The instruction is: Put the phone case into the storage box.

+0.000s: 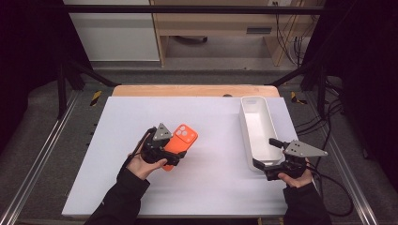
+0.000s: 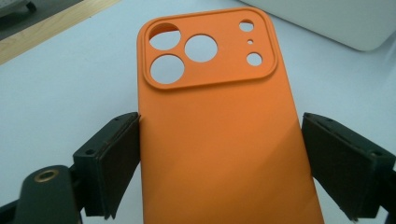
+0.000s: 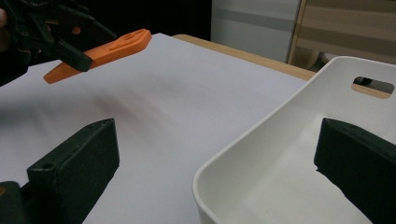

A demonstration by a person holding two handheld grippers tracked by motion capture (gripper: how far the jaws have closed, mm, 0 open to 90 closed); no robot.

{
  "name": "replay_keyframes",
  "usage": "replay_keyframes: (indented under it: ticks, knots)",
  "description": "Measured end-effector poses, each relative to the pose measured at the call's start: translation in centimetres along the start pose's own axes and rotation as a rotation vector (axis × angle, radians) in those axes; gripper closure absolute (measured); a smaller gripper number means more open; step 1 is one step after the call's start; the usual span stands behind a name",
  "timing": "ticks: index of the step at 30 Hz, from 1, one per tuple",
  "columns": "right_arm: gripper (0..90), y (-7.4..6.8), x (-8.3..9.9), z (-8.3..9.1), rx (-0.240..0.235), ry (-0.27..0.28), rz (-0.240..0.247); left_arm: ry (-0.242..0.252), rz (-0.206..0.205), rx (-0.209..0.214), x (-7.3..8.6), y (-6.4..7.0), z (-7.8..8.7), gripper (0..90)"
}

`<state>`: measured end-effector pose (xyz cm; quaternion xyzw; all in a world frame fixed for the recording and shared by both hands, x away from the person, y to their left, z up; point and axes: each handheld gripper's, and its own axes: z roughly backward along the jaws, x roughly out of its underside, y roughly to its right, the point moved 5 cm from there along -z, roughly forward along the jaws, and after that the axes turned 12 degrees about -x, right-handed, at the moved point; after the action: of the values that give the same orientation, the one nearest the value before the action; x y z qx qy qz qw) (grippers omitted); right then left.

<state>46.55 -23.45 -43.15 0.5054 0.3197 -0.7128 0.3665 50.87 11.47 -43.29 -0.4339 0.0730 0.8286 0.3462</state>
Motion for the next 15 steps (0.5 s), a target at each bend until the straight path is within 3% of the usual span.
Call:
replay_keyframes:
  ticks: [15]
  knots:
    - [0.5, -0.9, -0.3, -0.8, -0.028, -0.028, 0.037, 0.009, -0.061, 0.051, -0.5, 2.5, 0.0, 13.4]
